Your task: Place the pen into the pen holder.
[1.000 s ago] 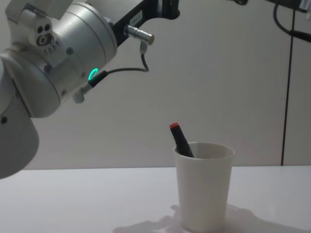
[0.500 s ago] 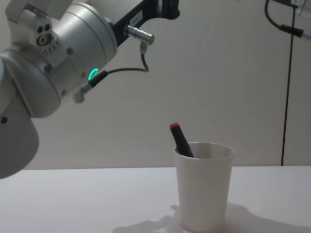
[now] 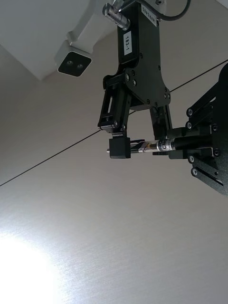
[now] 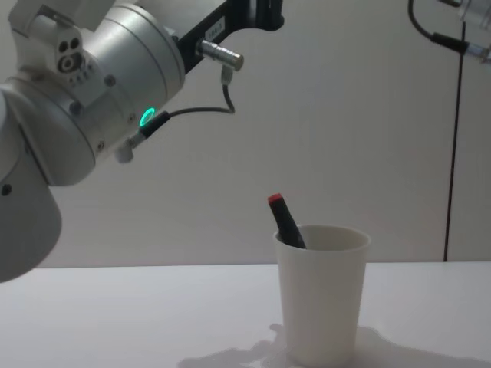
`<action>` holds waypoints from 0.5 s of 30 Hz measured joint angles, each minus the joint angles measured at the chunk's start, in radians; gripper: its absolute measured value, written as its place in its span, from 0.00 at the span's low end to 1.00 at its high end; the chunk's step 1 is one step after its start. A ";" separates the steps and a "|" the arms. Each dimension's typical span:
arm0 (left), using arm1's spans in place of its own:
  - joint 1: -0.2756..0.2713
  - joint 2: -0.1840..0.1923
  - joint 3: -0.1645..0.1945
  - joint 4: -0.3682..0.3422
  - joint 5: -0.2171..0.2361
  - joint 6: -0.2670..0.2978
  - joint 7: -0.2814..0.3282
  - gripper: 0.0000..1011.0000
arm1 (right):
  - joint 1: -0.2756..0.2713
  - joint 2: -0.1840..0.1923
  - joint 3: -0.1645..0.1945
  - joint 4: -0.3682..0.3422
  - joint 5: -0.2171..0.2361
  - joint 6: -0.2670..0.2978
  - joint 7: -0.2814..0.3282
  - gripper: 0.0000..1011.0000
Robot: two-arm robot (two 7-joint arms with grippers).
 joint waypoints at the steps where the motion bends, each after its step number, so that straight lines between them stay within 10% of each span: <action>1: 0.000 0.000 0.000 0.000 0.000 0.000 0.000 0.14 | 0.000 0.000 -0.001 0.000 0.001 0.000 0.001 0.99; 15: 0.000 0.000 0.000 0.000 0.000 0.000 0.000 0.14 | 0.001 0.009 -0.009 -0.009 0.011 -0.007 0.001 0.99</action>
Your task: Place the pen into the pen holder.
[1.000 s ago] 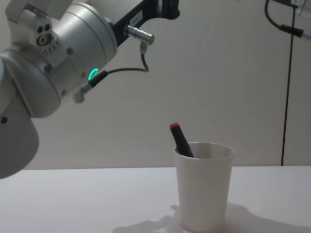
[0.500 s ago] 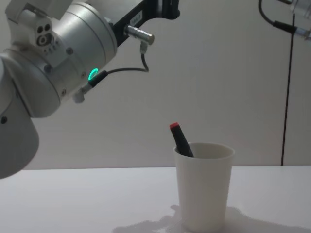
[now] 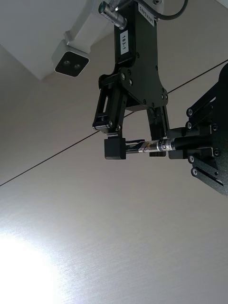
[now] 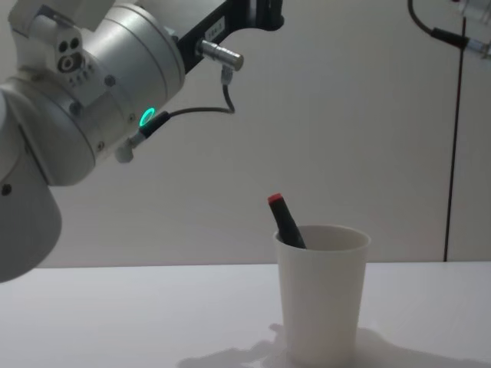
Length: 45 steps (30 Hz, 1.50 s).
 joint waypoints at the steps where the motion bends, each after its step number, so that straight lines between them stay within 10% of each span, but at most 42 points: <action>1: 0.000 0.000 0.000 0.000 0.000 0.000 0.000 0.14 | 0.000 0.001 0.000 -0.001 0.000 0.000 -0.001 0.99; 33: 0.000 0.000 0.000 0.000 0.000 0.000 0.000 0.14 | 0.012 0.012 -0.016 0.017 0.003 -0.016 -0.016 0.99; 45: 0.000 0.000 0.000 0.000 0.000 0.000 0.000 0.14 | 0.016 0.012 -0.018 0.022 0.003 -0.016 -0.014 0.70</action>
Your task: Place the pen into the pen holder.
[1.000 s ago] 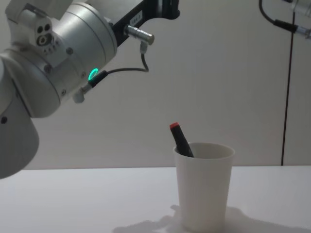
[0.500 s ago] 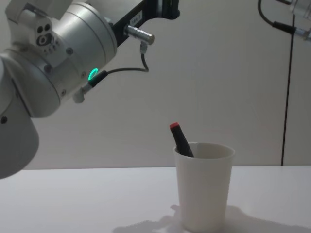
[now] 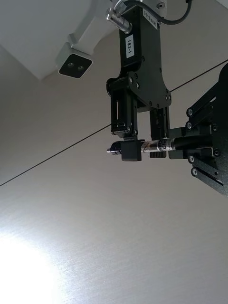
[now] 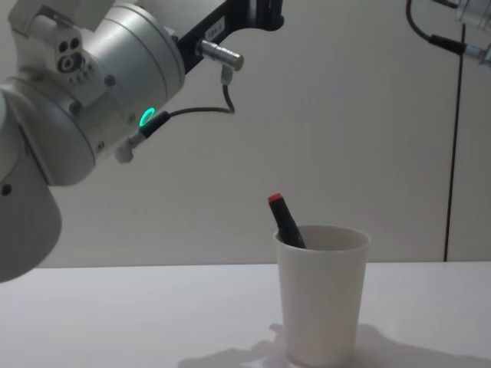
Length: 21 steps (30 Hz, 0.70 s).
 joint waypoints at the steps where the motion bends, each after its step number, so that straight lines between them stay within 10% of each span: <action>1: 0.000 0.000 0.000 0.000 0.000 0.000 0.000 0.14 | 0.000 0.000 0.000 0.000 0.000 0.000 0.000 0.65; 21: 0.000 0.000 0.000 0.000 0.000 0.001 0.000 0.14 | 0.002 0.000 -0.001 0.002 0.000 0.000 0.003 0.13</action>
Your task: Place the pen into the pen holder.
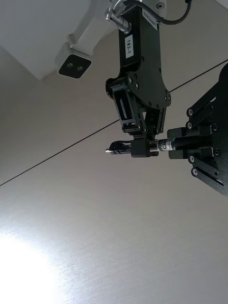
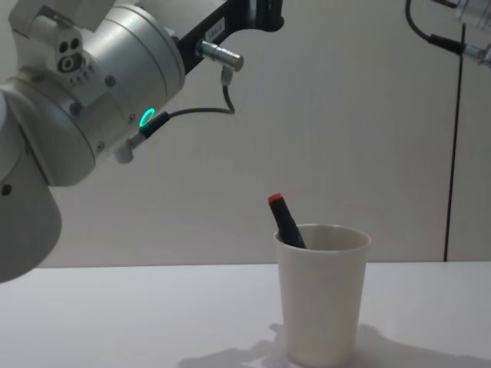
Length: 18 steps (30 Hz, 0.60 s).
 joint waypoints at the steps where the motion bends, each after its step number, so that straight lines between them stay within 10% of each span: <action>1: 0.000 0.000 0.000 0.000 0.000 0.000 0.000 0.14 | 0.000 0.000 0.000 0.000 0.000 0.000 0.000 0.13; 18: 0.000 0.000 0.000 0.000 0.000 0.000 0.000 0.14 | 0.000 0.000 0.000 0.001 0.000 0.000 -0.001 0.13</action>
